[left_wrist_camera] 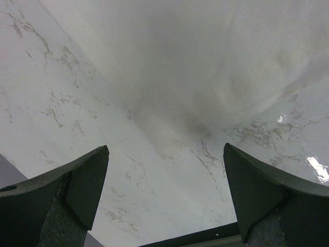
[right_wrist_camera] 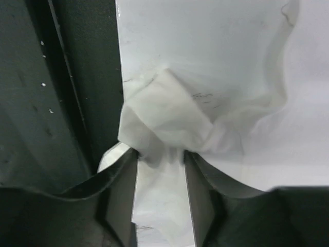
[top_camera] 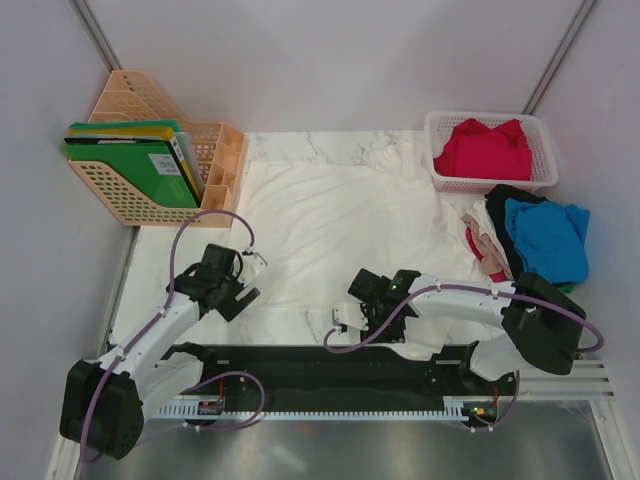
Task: Fold and stack the t-shirts
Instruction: Grap the side of the flattened tshirt closest away from the robot with both arms
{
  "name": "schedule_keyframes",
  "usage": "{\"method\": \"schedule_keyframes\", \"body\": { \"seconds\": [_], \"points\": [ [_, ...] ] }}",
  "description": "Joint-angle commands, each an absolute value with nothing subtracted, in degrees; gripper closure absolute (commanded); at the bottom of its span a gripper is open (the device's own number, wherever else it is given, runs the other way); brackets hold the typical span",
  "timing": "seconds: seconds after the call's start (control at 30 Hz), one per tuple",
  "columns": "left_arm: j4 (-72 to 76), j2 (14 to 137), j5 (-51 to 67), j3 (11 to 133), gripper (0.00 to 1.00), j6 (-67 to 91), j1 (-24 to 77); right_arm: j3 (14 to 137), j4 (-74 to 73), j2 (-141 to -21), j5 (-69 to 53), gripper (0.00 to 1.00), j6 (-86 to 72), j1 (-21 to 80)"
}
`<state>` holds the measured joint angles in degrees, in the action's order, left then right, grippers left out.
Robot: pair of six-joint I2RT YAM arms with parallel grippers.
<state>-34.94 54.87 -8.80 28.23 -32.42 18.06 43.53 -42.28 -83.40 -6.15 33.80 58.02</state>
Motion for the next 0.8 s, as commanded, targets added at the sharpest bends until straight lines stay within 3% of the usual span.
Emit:
{"method": "schedule_keyframes", "body": {
  "seconds": [0.0, 0.03, 0.07, 0.17, 0.5, 0.77],
  "points": [
    [-32.6, 55.1, -9.1, 28.8, 0.00, -31.4, 17.8, 42.0, -41.0, -83.9, -8.5, 0.55, 33.4, 58.5],
    [-32.6, 55.4, -9.1, 28.9, 0.00, -31.5, 17.8, 42.0, -41.2, -84.7, -8.6, 0.61, 33.6, 58.5],
    [-32.6, 55.3, -9.1, 29.0, 0.00, -31.5, 17.8, 42.1, -41.7, -85.2, -8.6, 0.74, 34.3, 58.5],
    [-32.5, 55.4, -9.2, 29.0, 0.00, -31.5, 17.8, 42.1, -42.7, -86.0, -8.3, 1.00, 34.7, 58.5],
    [-32.4, 55.2, -9.3, 28.7, 0.00, -31.3, 17.8, 46.0, -46.4, -82.9, -2.6, 0.99, 38.8, 58.1],
    [-32.8, 54.1, -9.2, 28.1, 0.00, -31.3, 17.8, 51.8, -50.4, -85.1, -2.9, 0.90, 46.0, 53.6]
  ]
}}
